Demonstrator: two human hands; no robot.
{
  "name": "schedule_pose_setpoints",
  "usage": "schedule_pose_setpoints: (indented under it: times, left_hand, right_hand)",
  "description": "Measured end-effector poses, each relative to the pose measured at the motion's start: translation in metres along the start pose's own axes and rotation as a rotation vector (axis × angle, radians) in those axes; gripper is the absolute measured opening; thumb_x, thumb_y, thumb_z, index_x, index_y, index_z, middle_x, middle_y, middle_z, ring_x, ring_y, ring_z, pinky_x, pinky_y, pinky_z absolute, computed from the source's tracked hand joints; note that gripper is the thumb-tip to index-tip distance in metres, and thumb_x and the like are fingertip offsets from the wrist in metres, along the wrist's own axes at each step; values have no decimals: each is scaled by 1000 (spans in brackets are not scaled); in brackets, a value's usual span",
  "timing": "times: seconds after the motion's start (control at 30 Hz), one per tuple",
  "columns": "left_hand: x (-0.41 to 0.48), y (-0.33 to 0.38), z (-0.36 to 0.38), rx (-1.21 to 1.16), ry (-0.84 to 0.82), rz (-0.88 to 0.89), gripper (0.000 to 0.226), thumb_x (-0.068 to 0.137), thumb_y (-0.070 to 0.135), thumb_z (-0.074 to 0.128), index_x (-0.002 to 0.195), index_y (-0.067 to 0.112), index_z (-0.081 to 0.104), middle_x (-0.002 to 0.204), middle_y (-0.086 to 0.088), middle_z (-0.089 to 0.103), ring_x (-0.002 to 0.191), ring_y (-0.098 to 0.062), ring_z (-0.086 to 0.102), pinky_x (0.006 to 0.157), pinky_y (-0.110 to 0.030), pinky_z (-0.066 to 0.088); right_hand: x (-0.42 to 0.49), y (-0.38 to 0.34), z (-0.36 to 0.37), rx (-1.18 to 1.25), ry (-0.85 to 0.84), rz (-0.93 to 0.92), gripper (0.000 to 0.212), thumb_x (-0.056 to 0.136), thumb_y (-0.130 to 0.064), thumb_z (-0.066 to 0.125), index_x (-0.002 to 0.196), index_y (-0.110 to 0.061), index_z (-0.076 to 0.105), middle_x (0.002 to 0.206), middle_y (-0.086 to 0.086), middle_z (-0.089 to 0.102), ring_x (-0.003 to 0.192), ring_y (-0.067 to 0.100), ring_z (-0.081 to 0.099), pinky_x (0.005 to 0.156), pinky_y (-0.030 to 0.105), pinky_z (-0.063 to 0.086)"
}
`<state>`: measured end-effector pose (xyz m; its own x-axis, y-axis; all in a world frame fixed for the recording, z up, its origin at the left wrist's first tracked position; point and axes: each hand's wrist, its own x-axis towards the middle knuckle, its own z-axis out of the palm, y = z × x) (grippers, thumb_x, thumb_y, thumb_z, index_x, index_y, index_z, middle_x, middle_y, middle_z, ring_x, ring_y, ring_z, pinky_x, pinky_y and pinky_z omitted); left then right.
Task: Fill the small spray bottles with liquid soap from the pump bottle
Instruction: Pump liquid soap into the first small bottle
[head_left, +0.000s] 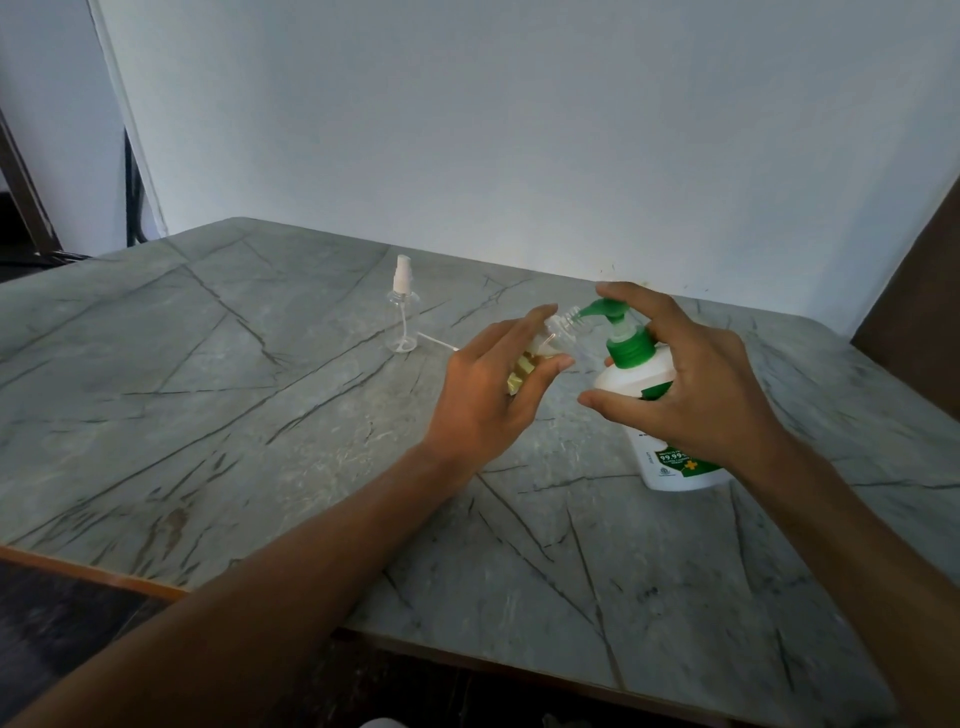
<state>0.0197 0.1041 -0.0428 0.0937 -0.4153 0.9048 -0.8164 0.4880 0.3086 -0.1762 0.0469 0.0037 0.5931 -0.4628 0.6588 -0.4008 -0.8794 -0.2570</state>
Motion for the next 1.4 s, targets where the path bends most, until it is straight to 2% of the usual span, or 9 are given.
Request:
schedule_pose_setpoints:
  times: [0.23, 0.4, 0.5, 0.6, 0.7, 0.83, 1.0, 1.23, 1.4]
  left_hand:
    - [0, 1, 0, -9, 6, 6, 43, 88, 27, 69, 123, 4, 61, 98, -6, 69, 85, -5, 58, 76, -4, 42]
    - [-3, 0, 2, -3, -19, 2, 44, 89, 33, 66, 124, 6, 61, 99, -4, 69, 84, 0, 54, 76, -3, 40]
    - [-4, 0, 3, -13, -19, 20, 44, 88, 29, 69, 124, 5, 62, 99, -5, 69, 84, -7, 59, 74, -12, 46]
    - [-4, 0, 4, -24, -22, 27, 45, 87, 29, 69, 124, 4, 62, 99, -6, 69, 83, -9, 61, 72, -18, 50]
    - [-2, 0, 2, -12, -16, 13, 45, 88, 31, 67, 124, 5, 61, 97, -5, 69, 82, -8, 60, 72, -14, 48]
    - [0, 0, 1, 3, -7, -2, 45, 88, 32, 66, 125, 6, 60, 96, -4, 68, 80, -7, 58, 72, -10, 45]
    - [0, -1, 1, 4, -7, 7, 45, 88, 30, 68, 125, 6, 60, 97, -5, 68, 80, -9, 60, 71, -15, 49]
    - [0, 1, 0, 1, -10, 8, 44, 88, 29, 69, 124, 5, 61, 97, -5, 69, 81, -8, 59, 72, -14, 48]
    - [-2, 0, 2, 7, -37, 24, 46, 88, 30, 68, 124, 4, 61, 98, -6, 69, 82, -4, 56, 73, -10, 45]
  right_hand:
    - [3, -2, 0, 41, 19, -2, 80, 62, -49, 85, 130, -46, 43, 100, -15, 65, 78, 6, 62, 68, 12, 49]
    - [4, -1, 1, 91, 42, 13, 75, 59, -48, 88, 121, -48, 47, 105, -5, 69, 81, 8, 66, 70, 24, 54]
    - [4, 0, 1, 107, 52, 28, 71, 57, -53, 85, 118, -46, 49, 102, -4, 70, 82, 9, 67, 71, 25, 54]
    - [3, 0, 0, 96, 46, 28, 72, 58, -55, 83, 119, -44, 47, 102, -5, 70, 83, 10, 67, 70, 24, 54]
    - [2, -1, -1, 67, 23, 19, 77, 61, -52, 84, 126, -45, 44, 102, -9, 69, 81, 8, 66, 70, 20, 53]
    - [1, -3, -1, 41, -17, 34, 90, 64, -48, 85, 139, -47, 36, 113, -11, 66, 86, 10, 64, 79, 20, 51]
    - [1, -4, -1, 50, -10, 26, 85, 62, -49, 85, 135, -47, 40, 104, -17, 64, 83, 6, 64, 72, 10, 50]
    - [3, -5, -2, 80, 12, 35, 81, 59, -47, 88, 123, -55, 38, 95, -6, 69, 79, 6, 65, 69, 16, 52]
    - [3, -2, -1, 108, 42, 36, 74, 57, -48, 88, 118, -49, 46, 98, -4, 71, 82, 11, 68, 72, 24, 54]
